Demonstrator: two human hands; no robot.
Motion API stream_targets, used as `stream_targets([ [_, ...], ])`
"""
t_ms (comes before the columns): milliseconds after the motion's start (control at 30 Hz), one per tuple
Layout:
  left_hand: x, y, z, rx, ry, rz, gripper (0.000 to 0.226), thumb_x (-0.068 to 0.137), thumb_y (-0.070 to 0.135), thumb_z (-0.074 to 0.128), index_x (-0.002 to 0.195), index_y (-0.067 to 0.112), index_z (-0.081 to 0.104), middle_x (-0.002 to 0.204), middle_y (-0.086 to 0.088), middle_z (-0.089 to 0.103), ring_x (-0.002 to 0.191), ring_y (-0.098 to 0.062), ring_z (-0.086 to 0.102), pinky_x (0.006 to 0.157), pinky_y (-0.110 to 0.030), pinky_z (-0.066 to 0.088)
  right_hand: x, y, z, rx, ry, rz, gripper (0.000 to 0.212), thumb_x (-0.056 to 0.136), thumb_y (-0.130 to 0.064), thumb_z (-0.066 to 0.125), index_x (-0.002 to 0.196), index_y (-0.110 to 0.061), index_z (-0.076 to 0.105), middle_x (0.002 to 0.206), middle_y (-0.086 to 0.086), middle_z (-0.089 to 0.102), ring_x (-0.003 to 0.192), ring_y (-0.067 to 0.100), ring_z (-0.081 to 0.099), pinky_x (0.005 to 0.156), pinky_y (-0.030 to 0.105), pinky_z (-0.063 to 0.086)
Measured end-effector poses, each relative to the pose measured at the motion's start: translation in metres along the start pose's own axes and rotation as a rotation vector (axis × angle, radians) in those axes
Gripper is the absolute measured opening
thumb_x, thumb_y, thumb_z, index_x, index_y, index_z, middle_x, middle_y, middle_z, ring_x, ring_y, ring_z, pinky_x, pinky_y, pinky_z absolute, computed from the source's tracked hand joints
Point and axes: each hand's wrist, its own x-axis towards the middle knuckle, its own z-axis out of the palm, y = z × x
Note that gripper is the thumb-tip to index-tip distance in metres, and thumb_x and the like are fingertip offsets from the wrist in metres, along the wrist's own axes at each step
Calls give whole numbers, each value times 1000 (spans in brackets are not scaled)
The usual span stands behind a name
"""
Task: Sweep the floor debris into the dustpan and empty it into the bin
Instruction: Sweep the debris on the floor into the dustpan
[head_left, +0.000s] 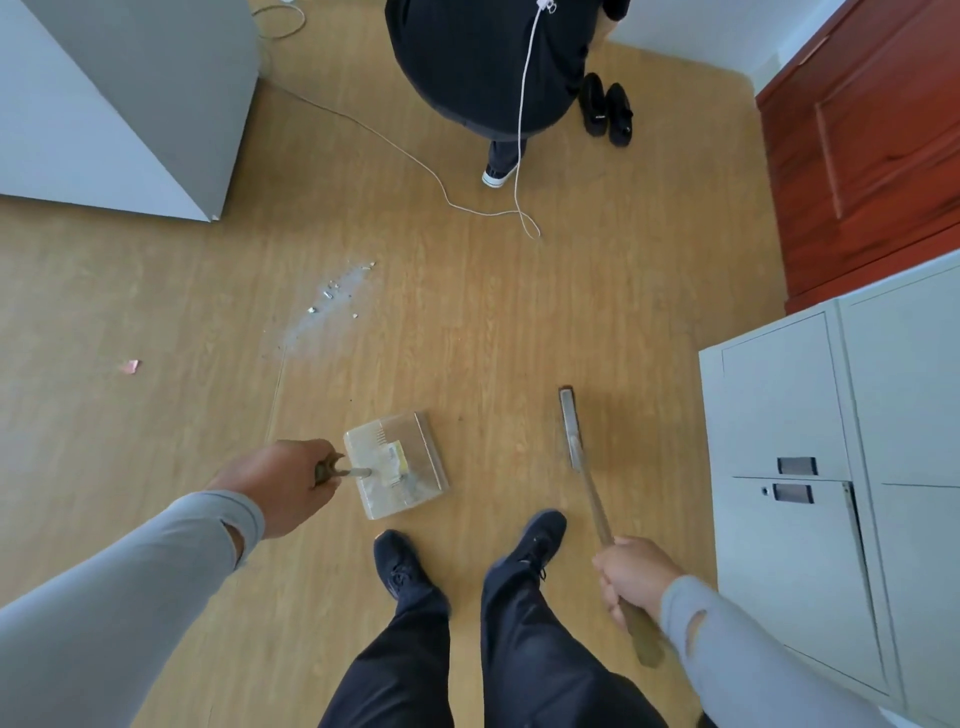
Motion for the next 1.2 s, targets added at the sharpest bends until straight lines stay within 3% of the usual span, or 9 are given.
stream_targets([
  [67,-2,-2,2,40,-4,13,16,100,47,49,100,34,59,79,9,65,68,-13,64,56,-26,50,-5,-14,29,-64,-56,39,14,90,-4,50,97,-1,61,57,8,63,56,24,61,73,34,60],
  [133,-2,-5,7,52,-5,22,17,100,48,48,100,34,58,78,9,65,68,-13,64,61,-29,54,-11,-29,67,-41,-136,31,21,92,-4,46,73,-8,53,51,3,58,60,23,60,69,36,57],
  [333,-8,-18,17,52,20,35,18,100,49,45,102,36,58,75,9,66,67,-12,64,61,-30,56,-41,-50,126,580,-479,152,27,100,-14,44,73,-13,47,56,-2,42,39,9,42,39,19,36],
  [467,-15,-36,13,-28,14,16,18,100,49,46,103,37,59,78,10,67,69,-11,65,62,-27,55,-52,-42,76,645,-391,107,23,102,-19,50,81,-11,49,62,0,41,39,8,35,32,19,30],
  [567,-13,-46,9,-149,39,-39,16,99,48,50,101,37,61,79,11,67,70,-12,66,63,-29,56,-54,-43,35,477,-247,-16,7,102,-13,48,103,-13,54,59,1,45,40,9,35,35,17,28],
  [700,-3,-45,1,-293,104,-129,16,99,44,52,110,34,60,83,12,65,72,-11,63,58,-27,50,-25,-85,-2,191,-25,-136,53,99,-12,48,150,-23,41,62,4,48,40,11,39,39,18,33],
  [933,44,-15,-24,-418,157,-222,26,100,39,53,120,25,61,91,6,66,79,-16,65,78,-37,60,44,-208,-31,-373,162,-298,48,95,-7,41,142,-5,47,64,10,55,54,22,54,49,25,46],
  [1033,66,1,-29,-407,163,-232,23,100,39,51,114,23,61,88,5,65,76,-17,64,74,-36,59,62,-234,-17,-568,144,-283,42,96,-4,39,136,4,51,80,11,63,72,26,66,69,34,56],
  [1200,78,17,-44,-376,163,-247,21,101,39,47,107,22,58,85,4,65,75,-19,64,62,-30,53,47,-199,20,-751,21,-344,45,96,-6,43,141,-1,48,81,5,53,71,20,59,65,29,55],
])
